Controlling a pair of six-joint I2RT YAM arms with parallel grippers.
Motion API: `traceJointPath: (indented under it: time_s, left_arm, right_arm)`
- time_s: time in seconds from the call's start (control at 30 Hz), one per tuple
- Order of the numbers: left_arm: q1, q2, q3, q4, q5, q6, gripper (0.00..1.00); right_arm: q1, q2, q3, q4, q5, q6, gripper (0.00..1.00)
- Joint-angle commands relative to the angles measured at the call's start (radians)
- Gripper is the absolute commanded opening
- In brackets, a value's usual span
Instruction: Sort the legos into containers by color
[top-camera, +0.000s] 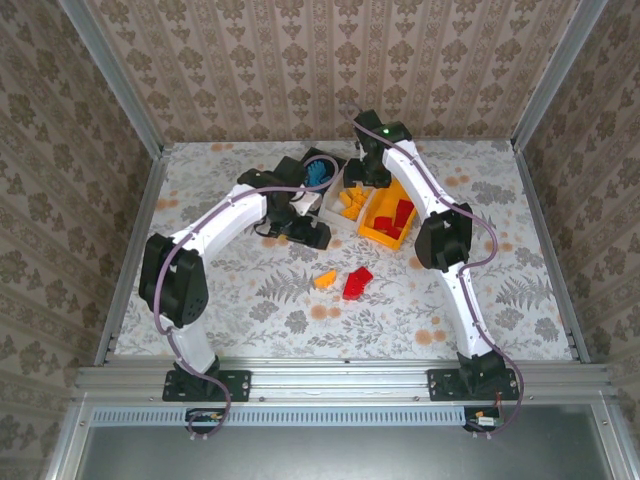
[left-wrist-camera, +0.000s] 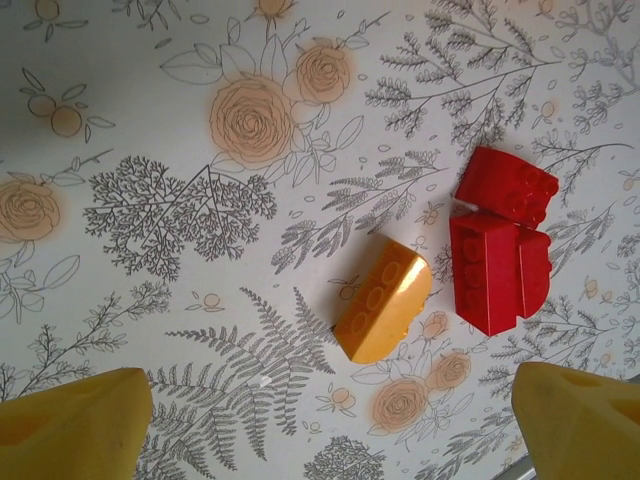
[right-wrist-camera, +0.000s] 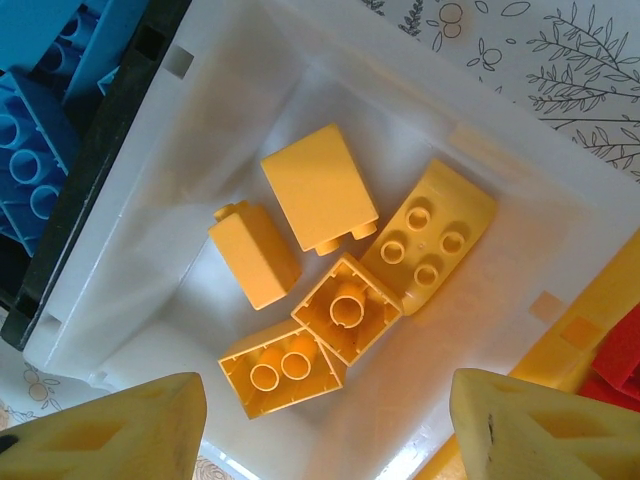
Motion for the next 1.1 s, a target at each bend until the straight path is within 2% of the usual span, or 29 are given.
traceJointPath:
  time_s: [0.0,0.13,0.37,0.53,0.67,0.8,0.93,1.07]
  left_arm:
    - [-0.006,0.019,0.035,-0.002,0.011,0.027,0.95]
    - [-0.010,0.015,0.024,0.017,0.008,0.028,0.99]
    - [-0.015,0.004,-0.037,0.065,0.030,0.034,1.00]
    - [-0.029,0.029,-0.026,0.037,0.010,0.044,1.00]
    - [-0.071,0.040,-0.013,0.003,-0.020,0.116,0.99]
    - [-0.104,0.040,-0.038,-0.009,-0.040,0.158,0.96]
    - [-0.171,0.064,-0.042,-0.027,-0.105,0.211,0.94]
    - [-0.215,0.097,-0.051,-0.030,-0.150,0.227,0.91]
  right_arm:
    - [-0.004,-0.075,0.002,-0.009,-0.037,0.016,0.67]
    - [-0.001,-0.152,-0.077,-0.013,-0.070,0.035,0.68]
    - [0.024,-0.309,-0.268,-0.025,-0.082,0.051,0.68]
    - [0.034,-0.472,-0.530,0.065,-0.078,0.094,0.69]
    - [0.034,-0.647,-0.839,0.195,-0.079,0.154,0.68]
    - [0.032,-0.764,-1.058,0.275,-0.092,0.206,0.68]
    - [0.034,-0.836,-1.201,0.318,-0.101,0.243,0.69]
    - [0.035,-0.890,-1.273,0.337,-0.098,0.266,0.68]
